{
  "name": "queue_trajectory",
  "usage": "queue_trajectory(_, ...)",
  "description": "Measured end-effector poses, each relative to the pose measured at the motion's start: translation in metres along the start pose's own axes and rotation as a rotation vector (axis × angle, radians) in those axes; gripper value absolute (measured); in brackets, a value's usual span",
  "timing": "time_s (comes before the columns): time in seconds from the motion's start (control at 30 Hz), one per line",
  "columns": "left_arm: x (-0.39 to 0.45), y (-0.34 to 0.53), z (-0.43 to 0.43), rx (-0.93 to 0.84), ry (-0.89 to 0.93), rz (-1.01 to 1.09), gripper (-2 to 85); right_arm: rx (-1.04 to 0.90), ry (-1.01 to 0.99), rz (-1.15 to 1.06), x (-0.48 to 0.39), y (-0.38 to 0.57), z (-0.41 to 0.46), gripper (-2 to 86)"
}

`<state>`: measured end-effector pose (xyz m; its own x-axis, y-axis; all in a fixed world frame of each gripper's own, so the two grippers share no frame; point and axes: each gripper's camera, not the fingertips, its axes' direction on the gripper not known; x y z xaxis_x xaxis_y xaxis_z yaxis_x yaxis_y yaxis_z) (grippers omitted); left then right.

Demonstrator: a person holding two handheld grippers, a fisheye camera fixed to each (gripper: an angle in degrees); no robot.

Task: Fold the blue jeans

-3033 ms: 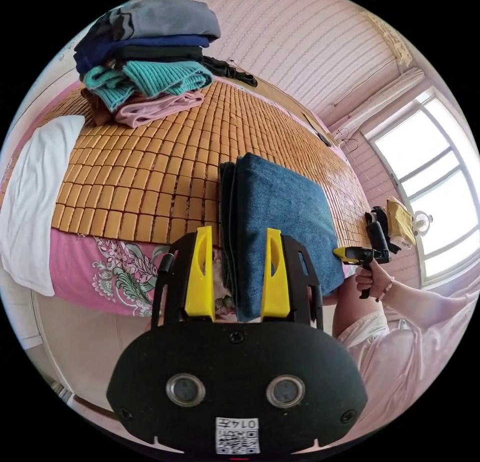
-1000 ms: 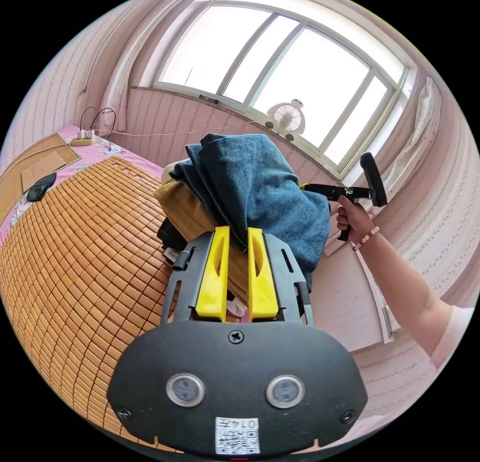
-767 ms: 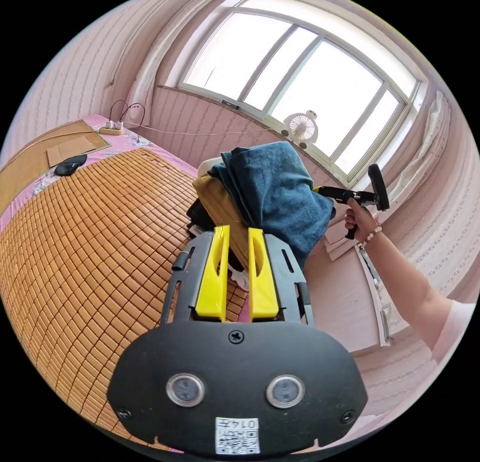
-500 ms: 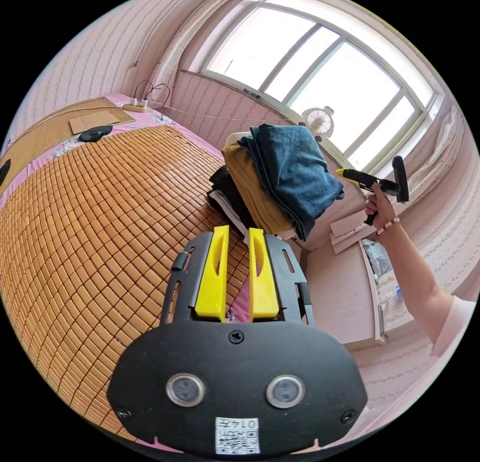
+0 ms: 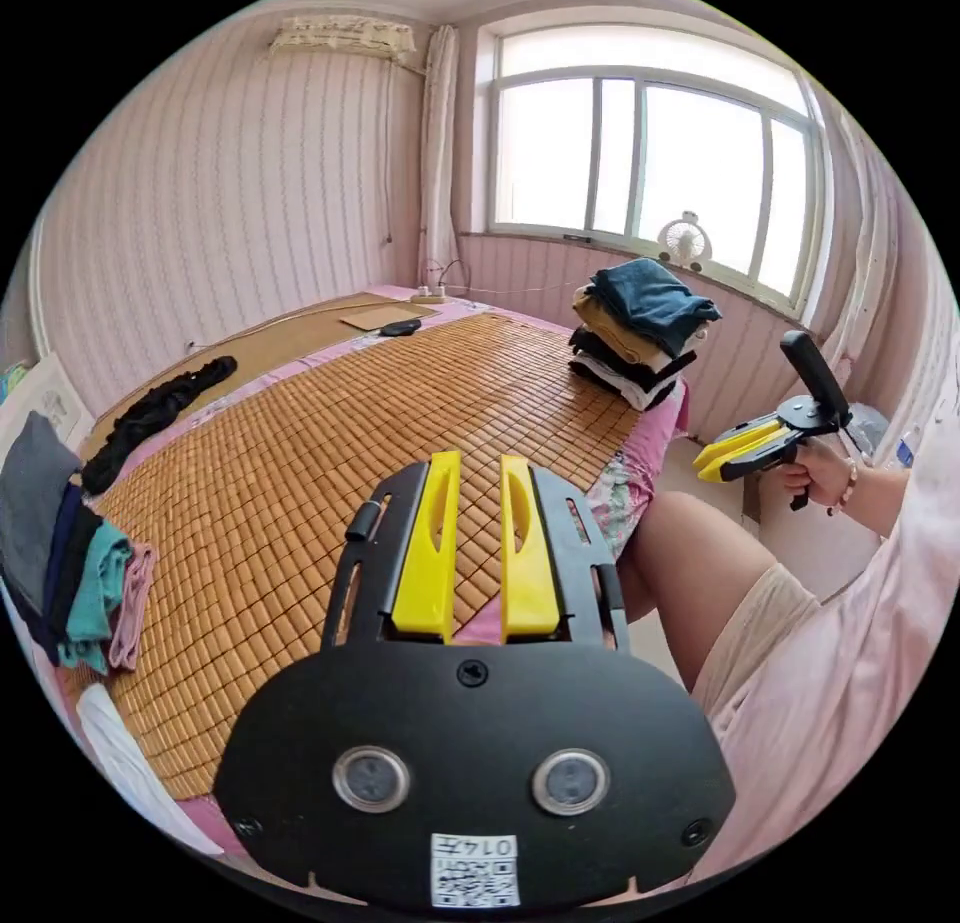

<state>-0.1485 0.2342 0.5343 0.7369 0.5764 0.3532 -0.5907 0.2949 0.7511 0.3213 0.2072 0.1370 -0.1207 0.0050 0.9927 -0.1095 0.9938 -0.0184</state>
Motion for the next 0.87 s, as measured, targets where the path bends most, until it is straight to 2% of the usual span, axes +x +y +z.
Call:
queue_trajectory(0.1, -0.065, 0.068, -0.093, -0.011, -0.273, -0.241, 7.1, -0.086, -0.103, -0.239, -0.077, -0.03, 0.064, 9.5)
queue_trajectory(0.3, -0.139, 0.194, -0.253, -0.023, -0.604, -0.645, 7.4, -0.16, -0.229, -0.691, -0.222, -0.084, 0.165, 11.2)
queue_trajectory(0.37, -0.153, 0.225, -0.285, -0.026, -0.645, -0.738, 7.4, -0.213, -0.216, -0.852, -0.279, -0.1, 0.208, 11.5)
queue_trajectory(0.53, -0.201, 0.291, -0.335, -0.031, -0.643, -0.957, 7.4, -0.305, -0.22, -1.062, -0.381, -0.127, 0.297, 11.7)
queue_trajectory(0.77, -0.316, 0.339, -0.388, 0.142, -0.607, -1.264, 7.4, -0.418, -0.2, -1.11, -0.483, -0.168, 0.418, 11.7)
queue_trajectory(0.87, -0.368, 0.347, -0.42, 0.296, -0.551, -1.331, 7.9, -0.452, -0.196, -1.127, -0.515, -0.183, 0.464, 12.1)
